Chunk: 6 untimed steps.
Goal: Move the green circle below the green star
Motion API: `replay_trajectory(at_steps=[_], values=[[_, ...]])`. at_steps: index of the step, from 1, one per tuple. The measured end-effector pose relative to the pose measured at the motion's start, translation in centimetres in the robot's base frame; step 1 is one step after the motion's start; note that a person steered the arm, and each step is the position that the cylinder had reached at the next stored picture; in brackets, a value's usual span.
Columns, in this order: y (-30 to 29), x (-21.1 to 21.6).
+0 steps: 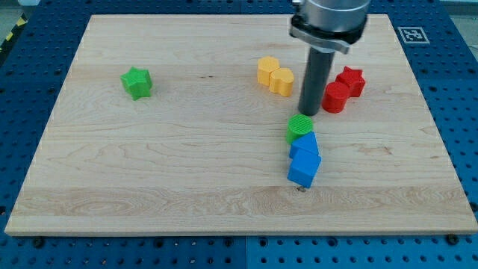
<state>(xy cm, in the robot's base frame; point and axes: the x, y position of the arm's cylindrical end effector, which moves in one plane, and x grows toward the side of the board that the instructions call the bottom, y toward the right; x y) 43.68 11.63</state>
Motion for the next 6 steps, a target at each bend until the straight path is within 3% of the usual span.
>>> replay_trajectory(at_steps=[3,6], values=[[3.5,3.3],[-1.7,4.2]])
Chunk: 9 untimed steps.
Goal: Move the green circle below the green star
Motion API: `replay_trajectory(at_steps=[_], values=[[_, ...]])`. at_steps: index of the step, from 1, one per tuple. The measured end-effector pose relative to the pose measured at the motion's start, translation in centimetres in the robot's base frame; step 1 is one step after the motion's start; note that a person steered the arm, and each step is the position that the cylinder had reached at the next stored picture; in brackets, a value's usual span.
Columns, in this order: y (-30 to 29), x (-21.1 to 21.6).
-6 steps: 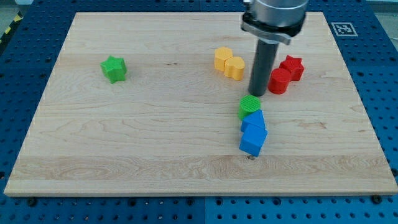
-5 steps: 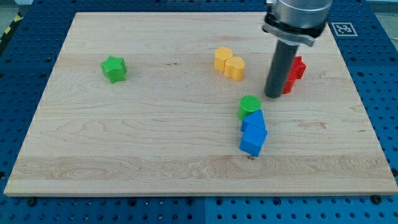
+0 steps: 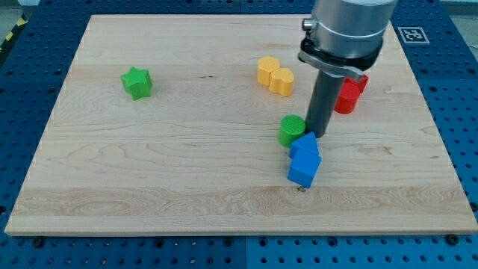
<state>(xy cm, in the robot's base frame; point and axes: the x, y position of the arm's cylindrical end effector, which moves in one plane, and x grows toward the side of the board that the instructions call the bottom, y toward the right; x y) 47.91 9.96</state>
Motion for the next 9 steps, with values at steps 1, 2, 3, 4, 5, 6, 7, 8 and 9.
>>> replay_trajectory(at_steps=[1,2,3,4,5,6,7,8,9], values=[[-2.5,0.0],[-4.2,1.2],[-5.3,2.4],[-8.0,2.6],[-11.0,2.6],[-13.6,2.7],[-16.3,2.7],[-18.1,2.6],[-19.3,1.9]])
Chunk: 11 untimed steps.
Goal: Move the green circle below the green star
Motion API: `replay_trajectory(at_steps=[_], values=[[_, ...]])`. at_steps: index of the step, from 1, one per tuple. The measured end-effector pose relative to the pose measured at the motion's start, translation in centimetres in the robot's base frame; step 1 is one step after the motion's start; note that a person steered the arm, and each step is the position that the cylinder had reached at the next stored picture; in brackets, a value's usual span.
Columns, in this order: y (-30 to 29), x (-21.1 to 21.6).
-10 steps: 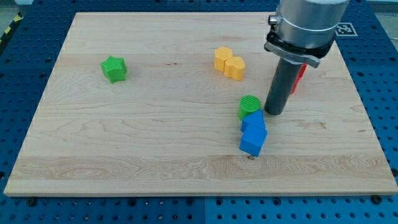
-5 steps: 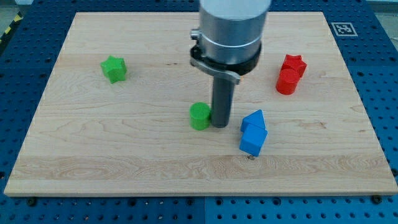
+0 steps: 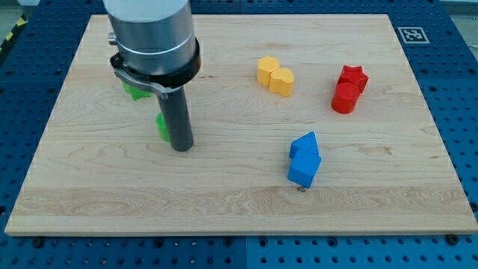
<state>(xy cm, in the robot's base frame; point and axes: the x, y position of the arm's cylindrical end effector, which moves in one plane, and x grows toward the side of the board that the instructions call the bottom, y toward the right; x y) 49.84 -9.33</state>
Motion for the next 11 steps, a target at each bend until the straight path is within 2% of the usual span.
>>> replay_trajectory(at_steps=[3,5,7,9,11], values=[[-0.4,-2.0],[-5.2,-2.8],[-2.2,-2.7],[-5.6,-3.8],[-5.7,-4.0]])
